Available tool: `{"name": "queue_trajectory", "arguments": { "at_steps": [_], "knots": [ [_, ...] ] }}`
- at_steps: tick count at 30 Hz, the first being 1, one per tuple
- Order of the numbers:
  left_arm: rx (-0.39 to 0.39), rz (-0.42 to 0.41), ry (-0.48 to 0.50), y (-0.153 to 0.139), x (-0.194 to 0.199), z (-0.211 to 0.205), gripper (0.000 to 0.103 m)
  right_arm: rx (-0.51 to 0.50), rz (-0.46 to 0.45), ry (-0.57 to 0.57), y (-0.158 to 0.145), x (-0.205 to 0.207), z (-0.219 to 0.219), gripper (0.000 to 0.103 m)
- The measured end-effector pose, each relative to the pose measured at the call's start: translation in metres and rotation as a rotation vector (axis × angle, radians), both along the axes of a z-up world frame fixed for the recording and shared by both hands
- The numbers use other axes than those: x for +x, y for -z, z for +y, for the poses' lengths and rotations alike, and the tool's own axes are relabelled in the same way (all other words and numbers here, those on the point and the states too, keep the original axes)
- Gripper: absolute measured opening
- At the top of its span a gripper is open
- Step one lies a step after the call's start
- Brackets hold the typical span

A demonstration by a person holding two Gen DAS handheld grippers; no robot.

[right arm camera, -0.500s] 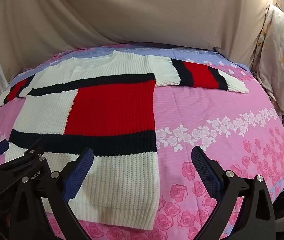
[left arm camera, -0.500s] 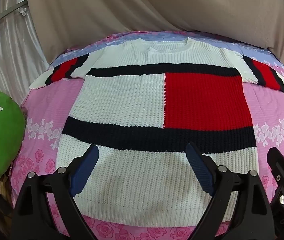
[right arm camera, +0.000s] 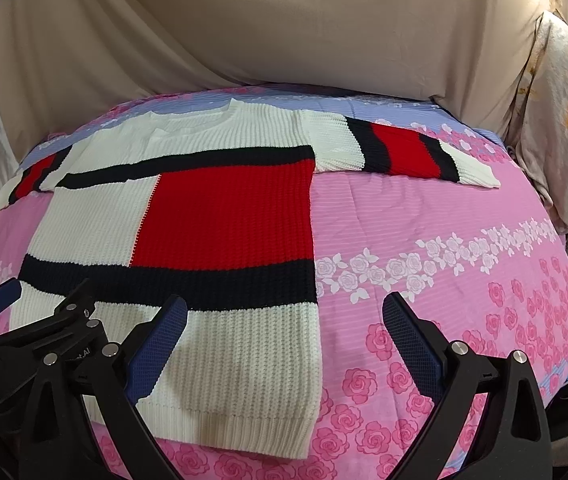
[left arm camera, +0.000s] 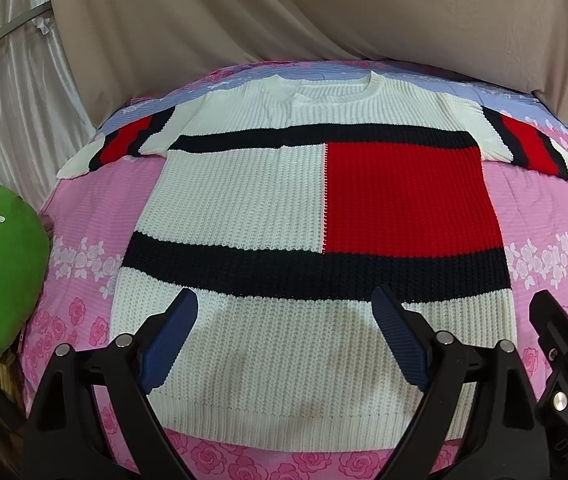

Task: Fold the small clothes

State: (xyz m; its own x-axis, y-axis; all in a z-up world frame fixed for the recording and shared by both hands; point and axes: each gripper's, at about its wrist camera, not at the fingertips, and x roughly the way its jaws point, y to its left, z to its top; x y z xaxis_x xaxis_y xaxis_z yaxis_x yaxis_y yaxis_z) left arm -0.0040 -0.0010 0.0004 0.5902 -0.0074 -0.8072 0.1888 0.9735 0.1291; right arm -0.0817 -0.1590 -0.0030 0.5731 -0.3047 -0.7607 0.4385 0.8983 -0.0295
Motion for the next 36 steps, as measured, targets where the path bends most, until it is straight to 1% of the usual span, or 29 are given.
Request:
{"name": "queue_trajectory", "arguments": {
  "at_steps": [36],
  "knots": [
    [-0.003,-0.002,0.001,0.0028,0.0016,-0.0015,0.086,0.008,0.007,-0.002,0.0029,0.0019,-0.0009,0.097]
  ]
}}
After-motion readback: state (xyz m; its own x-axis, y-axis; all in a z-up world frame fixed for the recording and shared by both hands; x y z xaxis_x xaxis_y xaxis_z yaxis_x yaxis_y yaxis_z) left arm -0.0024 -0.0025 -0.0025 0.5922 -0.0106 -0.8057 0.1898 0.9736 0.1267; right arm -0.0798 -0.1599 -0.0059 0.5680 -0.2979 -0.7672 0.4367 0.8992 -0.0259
